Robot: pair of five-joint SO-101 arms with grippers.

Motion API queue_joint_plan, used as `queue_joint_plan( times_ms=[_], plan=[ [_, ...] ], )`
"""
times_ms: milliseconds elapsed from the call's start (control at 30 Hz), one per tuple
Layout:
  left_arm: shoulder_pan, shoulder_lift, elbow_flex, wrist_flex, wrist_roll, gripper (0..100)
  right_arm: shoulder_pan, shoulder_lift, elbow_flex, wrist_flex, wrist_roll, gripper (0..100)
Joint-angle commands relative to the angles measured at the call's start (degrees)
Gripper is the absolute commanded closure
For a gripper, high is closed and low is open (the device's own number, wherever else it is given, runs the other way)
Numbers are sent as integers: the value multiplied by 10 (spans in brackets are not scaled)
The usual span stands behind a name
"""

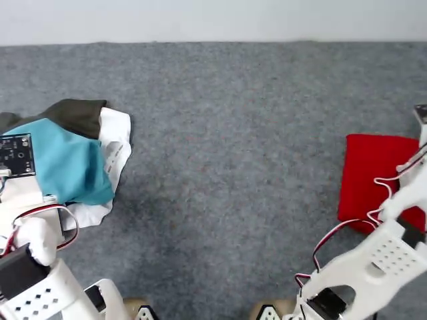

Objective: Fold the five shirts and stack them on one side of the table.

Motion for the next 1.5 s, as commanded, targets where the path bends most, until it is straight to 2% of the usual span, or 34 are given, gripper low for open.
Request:
queue_joint_plan(
  times_ms=[0,67,167,300,467,500,667,833,933,1133,1300,1467],
  plan=[
    [4,-5,-8,2,-4,981,7,-37,-4,26,-25,813],
    [4,-5,-8,4,-4,981,7,-60,-4,49,-43,737],
    [4,-5,-6,4,-4,974,-3,-102,-4,84,-44,729],
    [4,-5,-7,16,-4,913,-30,-157,-4,148,-47,811],
    [4,-1,-4,12,-5,888,-87,-208,-3,280,-47,998],
    [4,0,-4,11,-8,888,-95,-218,1,305,-47,985],
    [4,3,2,1,-79,932,-100,-318,91,305,-47,990],
    [3,48,22,2,-149,961,-131,-463,258,304,-47,990],
    [4,80,-1,3,-152,919,-150,-540,363,303,-47,990],
    [4,137,-61,-4,-171,757,-154,-647,520,303,-47,990],
    [3,215,-34,-98,-204,754,-154,-711,566,303,-49,990],
    [5,293,5,-193,-206,754,-154,-752,567,303,-88,990]
  ],
)
